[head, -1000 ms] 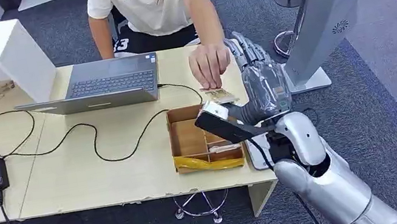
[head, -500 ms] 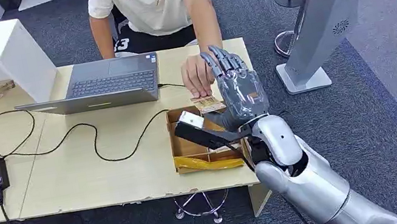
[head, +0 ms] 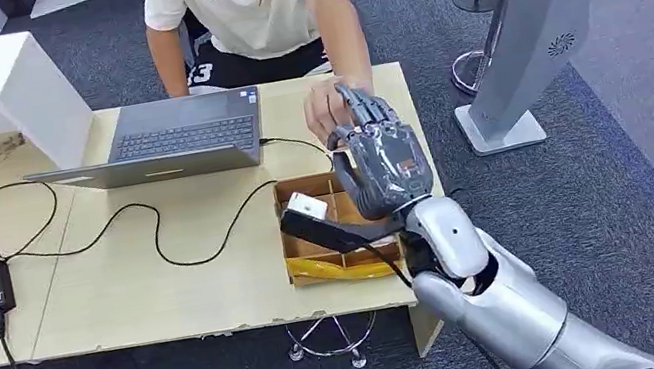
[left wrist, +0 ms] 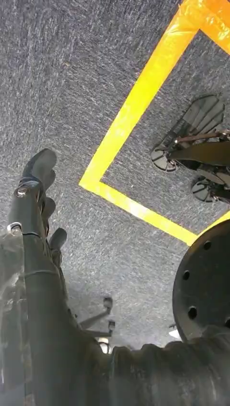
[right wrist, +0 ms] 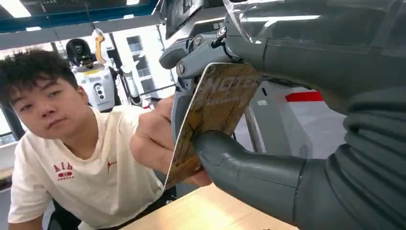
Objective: Pass the card to the sensor for recognition and then transmit it.
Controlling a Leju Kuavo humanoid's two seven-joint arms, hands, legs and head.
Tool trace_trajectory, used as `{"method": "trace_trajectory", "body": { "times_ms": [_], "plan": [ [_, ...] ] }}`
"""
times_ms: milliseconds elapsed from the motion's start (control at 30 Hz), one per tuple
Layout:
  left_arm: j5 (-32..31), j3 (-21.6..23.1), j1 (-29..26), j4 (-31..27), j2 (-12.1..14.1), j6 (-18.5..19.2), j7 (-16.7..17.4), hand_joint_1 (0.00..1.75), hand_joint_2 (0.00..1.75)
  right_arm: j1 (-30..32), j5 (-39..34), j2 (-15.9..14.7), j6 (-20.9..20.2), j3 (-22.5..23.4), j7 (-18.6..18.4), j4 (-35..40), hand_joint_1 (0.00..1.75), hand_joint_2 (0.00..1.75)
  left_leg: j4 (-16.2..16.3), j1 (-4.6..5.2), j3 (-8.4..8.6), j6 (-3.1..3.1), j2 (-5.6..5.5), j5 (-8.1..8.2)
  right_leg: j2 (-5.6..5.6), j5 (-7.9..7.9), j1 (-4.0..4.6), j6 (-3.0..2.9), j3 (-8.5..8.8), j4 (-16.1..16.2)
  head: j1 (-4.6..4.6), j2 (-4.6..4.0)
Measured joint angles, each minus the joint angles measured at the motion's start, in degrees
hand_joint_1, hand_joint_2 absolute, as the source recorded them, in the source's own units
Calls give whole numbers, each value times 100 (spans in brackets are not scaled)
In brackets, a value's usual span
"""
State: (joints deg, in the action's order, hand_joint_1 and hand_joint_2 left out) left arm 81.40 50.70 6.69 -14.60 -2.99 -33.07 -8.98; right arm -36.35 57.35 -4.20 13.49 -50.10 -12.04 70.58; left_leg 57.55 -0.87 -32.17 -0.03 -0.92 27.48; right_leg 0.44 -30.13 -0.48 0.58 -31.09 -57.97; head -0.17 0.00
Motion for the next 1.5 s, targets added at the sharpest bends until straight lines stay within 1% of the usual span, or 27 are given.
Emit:
{"method": "trace_trajectory", "body": {
  "times_ms": [33,67,100,133,267,300,367,467,500,567,633,667,867,1100,1233,1500],
  "plan": [
    [-7,25,0,0,0,-9,4,0,175,-3,0,2,0,-4,4,0,162,175,0,0,0,0,0,0,0,0,0,0,0,0,0,-2],
    [-13,40,0,0,0,-13,9,0,175,-6,2,9,0,-7,4,0,157,175,0,0,-1,0,0,0,0,0,0,0,0,0,2,0],
    [-15,46,0,2,0,-15,22,0,175,-11,2,15,0,-11,7,-4,161,175,0,0,-1,0,0,0,0,0,0,0,0,0,0,0],
    [-18,62,0,2,0,-24,43,0,175,-20,0,28,2,-18,13,-13,157,175,0,0,-1,0,0,0,0,0,0,0,0,0,2,-2],
    [-28,70,0,4,-2,-46,72,0,175,-62,-2,55,26,-63,48,-57,157,175,0,0,0,0,0,0,0,0,0,0,0,0,2,0],
    [-35,71,0,4,-2,-48,85,0,175,-65,-2,59,31,-74,55,-66,161,175,0,0,0,0,0,0,0,0,0,0,0,0,0,0],
    [-37,71,0,4,-2,-52,109,0,175,-68,-4,72,31,-83,57,-83,155,175,0,0,0,0,0,0,0,0,0,0,0,0,2,-2],
    [-50,73,0,7,-4,-63,129,0,175,-81,-7,92,28,-94,57,-120,157,175,0,0,1,0,0,0,0,0,0,0,0,0,0,0],
    [-50,75,0,7,-4,-66,131,0,175,-86,-9,92,28,-101,57,-135,162,175,0,0,1,0,0,0,0,0,0,0,0,0,0,-2],
    [-50,75,0,7,-7,-77,131,0,175,-91,-9,92,31,-109,35,-155,164,175,0,0,1,0,0,0,0,0,0,0,0,0,0,-2],
    [-50,77,0,7,-7,-85,131,0,175,-90,-20,88,44,-120,-76,-175,175,175,1,0,1,0,1,0,2,0,0,0,-2,0,0,-2],
    [-48,75,0,7,-9,-94,133,0,175,-89,-35,83,66,-118,-123,-188,175,175,1,0,1,0,1,0,3,0,0,0,-2,1,0,-2],
    [11,75,-1,7,-26,-116,131,0,175,-66,-114,-22,277,-50,-238,-343,175,175,1,1,3,0,4,0,7,0,-1,0,-5,1,0,0],
    [129,75,-3,13,-52,-120,37,0,175,131,-371,-262,664,282,-479,-520,175,175,2,1,3,0,4,1,8,0,-2,0,-4,2,0,0],
    [173,73,-3,13,-50,-116,2,0,175,284,-420,-407,813,479,-529,-581,175,175,2,1,3,0,5,1,8,0,-2,0,-5,2,0,0],
    [205,68,-3,15,-50,-112,-20,0,175,516,-422,-581,907,776,-592,-599,175,175,2,0,3,0,5,1,8,0,-1,0,-4,1,0,-2]
  ]
}}
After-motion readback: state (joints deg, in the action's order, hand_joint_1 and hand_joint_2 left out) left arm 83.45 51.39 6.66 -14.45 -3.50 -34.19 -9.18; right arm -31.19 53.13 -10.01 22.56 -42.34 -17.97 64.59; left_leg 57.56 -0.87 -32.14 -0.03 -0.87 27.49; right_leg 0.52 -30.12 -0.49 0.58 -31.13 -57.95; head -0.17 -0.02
